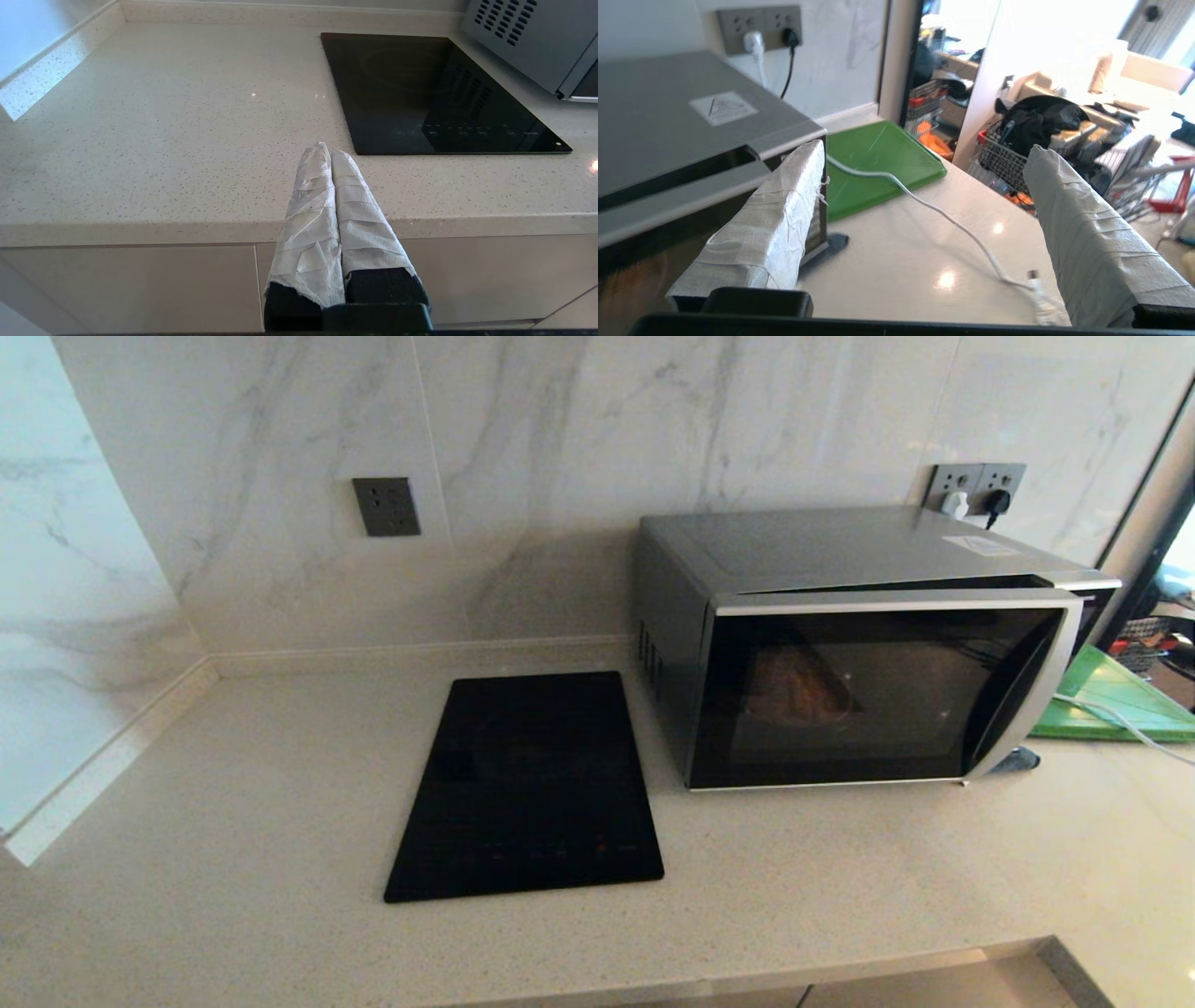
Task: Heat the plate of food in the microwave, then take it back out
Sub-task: Open the microwave oven
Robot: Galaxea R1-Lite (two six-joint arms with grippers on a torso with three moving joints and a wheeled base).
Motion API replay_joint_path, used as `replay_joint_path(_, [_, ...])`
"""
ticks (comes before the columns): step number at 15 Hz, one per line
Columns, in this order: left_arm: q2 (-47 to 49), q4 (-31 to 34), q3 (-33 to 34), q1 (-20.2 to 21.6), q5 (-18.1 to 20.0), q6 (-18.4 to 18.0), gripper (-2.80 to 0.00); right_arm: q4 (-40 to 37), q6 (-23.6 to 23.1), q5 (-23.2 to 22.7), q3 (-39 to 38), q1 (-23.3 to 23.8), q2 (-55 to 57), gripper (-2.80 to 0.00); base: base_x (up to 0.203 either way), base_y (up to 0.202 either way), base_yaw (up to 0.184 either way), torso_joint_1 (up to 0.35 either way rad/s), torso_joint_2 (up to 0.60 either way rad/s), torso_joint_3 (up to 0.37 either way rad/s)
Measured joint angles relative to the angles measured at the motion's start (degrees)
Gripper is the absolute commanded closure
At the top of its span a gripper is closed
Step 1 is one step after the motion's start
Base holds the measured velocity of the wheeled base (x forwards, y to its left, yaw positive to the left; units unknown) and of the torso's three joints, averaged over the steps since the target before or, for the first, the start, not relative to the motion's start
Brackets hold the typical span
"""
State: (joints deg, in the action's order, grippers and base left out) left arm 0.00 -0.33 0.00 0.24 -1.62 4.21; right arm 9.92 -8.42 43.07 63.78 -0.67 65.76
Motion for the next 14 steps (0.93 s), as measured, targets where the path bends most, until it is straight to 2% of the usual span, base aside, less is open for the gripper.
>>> replay_joint_path(2, [0.00,0.02,0.00,-0.02,0.00,-0.02,0.00,-14.77,0.23,-6.24,8.44,1.52,-0.49,-2.80,0.000,0.000,0.000,0.000,0.00,0.000])
replay_joint_path(5, [0.00,0.00,0.00,0.00,0.00,-0.02,0.00,-35.88,0.52,-21.42,18.38,3.72,-0.32,-2.80,0.000,0.000,0.000,0.000,0.00,0.000])
replay_joint_path(7, [0.00,0.00,0.00,0.00,0.00,-0.02,0.00,-44.91,0.94,-31.50,22.11,6.62,1.31,-2.80,0.000,0.000,0.000,0.000,0.00,0.000])
replay_joint_path(9, [0.00,0.00,0.00,0.00,0.00,0.00,0.00,-49.38,2.77,-40.79,25.44,9.04,4.19,-2.80,0.000,0.000,0.000,0.000,0.00,0.000])
replay_joint_path(10, [0.00,0.02,0.00,0.00,0.01,-0.01,0.00,-50.75,4.25,-43.96,27.28,9.70,5.82,0.00,0.000,0.000,0.000,0.000,0.00,0.000])
replay_joint_path(12, [0.00,0.00,0.00,0.00,0.00,-0.01,0.00,-53.69,8.15,-48.16,32.20,10.39,9.83,0.00,0.000,0.000,0.000,0.000,0.00,0.000])
replay_joint_path(14, [0.00,0.02,0.00,0.00,-0.01,-0.03,0.00,-54.67,11.06,-49.28,36.50,10.62,13.73,0.00,0.000,0.000,0.000,0.000,0.00,0.000])
